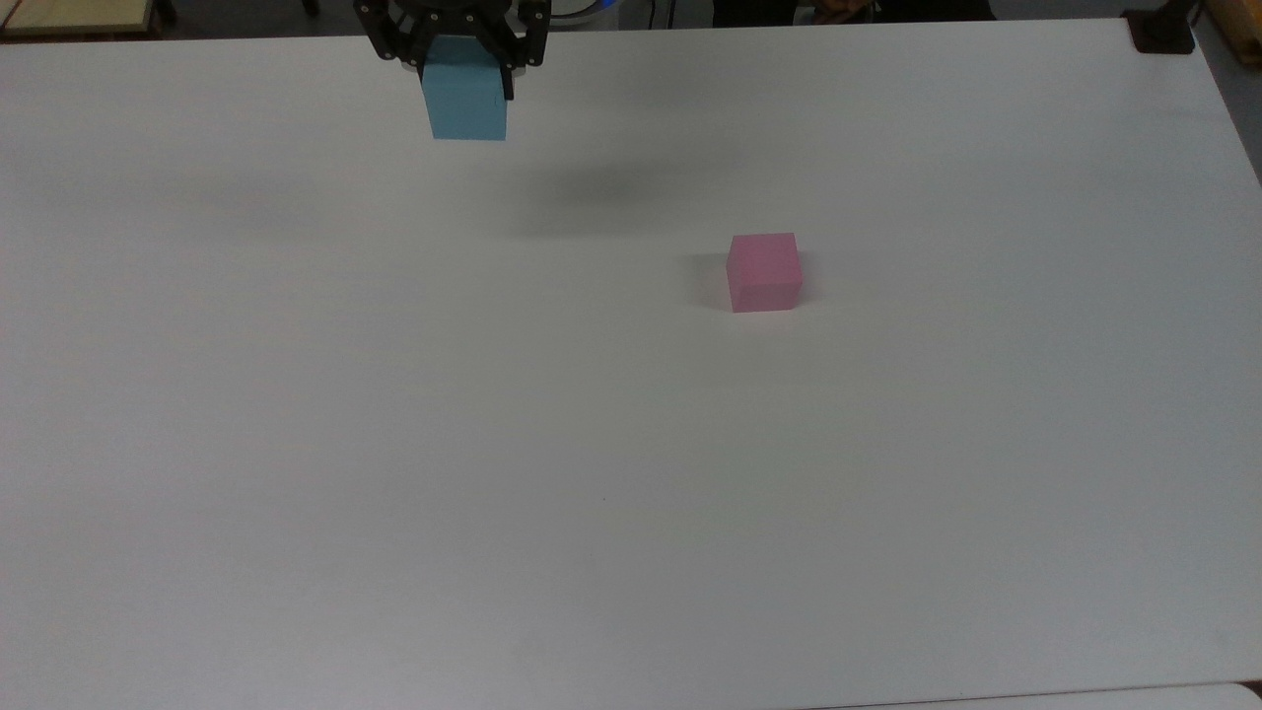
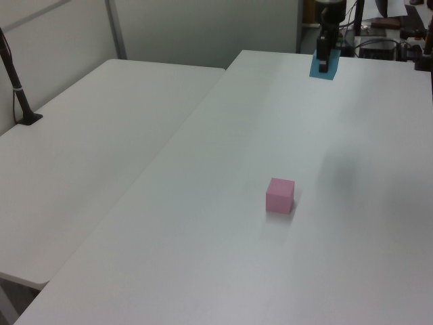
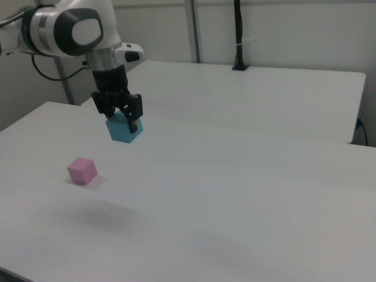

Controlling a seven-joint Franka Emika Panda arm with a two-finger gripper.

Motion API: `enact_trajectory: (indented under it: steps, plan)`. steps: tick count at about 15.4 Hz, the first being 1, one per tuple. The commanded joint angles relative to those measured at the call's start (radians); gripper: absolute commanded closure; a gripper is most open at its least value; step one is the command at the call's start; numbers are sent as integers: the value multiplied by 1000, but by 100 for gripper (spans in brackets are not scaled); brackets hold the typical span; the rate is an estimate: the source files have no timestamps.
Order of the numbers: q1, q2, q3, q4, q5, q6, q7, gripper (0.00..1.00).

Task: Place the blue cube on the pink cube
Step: 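Lift the light-blue cube and carry it above the pink cube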

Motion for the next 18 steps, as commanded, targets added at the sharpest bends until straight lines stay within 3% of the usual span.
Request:
enact_trajectory:
  steps: [1, 3, 7, 12, 16, 18]
  plan:
    - [12, -11, 3, 16, 16, -44, -51, 35]
    - [20, -14, 10, 18, 18, -44, -91, 35]
    - [21, -13, 85, 31, 32, -37, -54, 35]
    - [23, -5, 195, 33, 73, -25, 110, 35]
    - [26, 47, 286, 19, 87, 89, 254, 34]
    - [38, 88, 306, 18, 87, 142, 321, 34]
